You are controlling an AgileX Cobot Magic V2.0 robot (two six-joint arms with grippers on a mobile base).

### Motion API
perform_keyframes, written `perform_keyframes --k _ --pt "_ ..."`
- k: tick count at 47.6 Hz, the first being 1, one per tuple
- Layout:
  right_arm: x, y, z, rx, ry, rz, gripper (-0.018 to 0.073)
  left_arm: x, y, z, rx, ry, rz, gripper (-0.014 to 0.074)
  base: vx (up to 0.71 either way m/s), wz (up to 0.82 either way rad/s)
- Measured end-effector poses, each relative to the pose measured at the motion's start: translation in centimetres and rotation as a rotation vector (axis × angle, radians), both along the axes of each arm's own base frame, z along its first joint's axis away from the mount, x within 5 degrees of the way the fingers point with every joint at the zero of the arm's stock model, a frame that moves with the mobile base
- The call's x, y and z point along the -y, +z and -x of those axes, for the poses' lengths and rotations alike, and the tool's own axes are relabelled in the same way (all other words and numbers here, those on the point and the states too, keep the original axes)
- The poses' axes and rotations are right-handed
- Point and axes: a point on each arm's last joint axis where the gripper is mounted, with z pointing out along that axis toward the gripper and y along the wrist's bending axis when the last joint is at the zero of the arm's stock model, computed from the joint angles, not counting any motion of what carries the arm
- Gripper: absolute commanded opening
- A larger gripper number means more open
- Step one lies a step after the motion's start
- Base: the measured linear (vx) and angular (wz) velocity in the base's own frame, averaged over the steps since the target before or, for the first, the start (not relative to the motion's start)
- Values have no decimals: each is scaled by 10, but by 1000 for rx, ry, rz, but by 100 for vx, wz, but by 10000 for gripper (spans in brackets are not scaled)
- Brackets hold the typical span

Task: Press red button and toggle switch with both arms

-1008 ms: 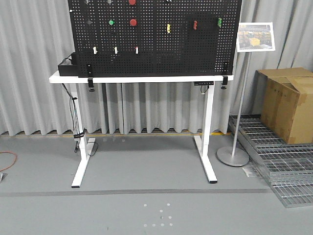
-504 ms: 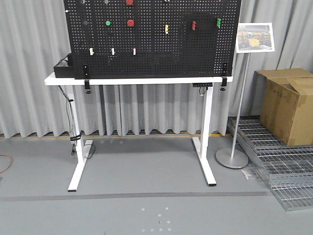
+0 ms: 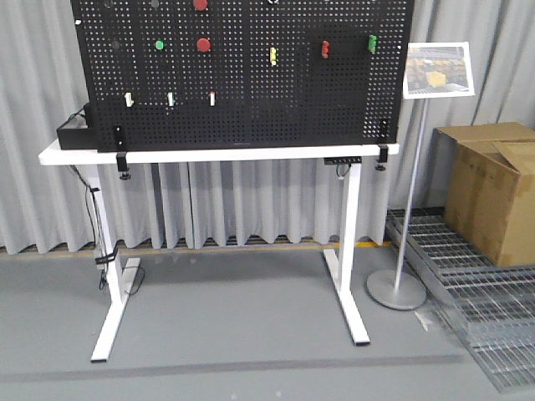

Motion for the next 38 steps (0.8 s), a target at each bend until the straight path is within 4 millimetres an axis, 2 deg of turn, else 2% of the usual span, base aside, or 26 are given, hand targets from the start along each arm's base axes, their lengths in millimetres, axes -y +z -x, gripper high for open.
perform_keyframes --k 38 --pt "0 0 0 0 0 1 -3 0 0 0 0 0 0 2 44 3"
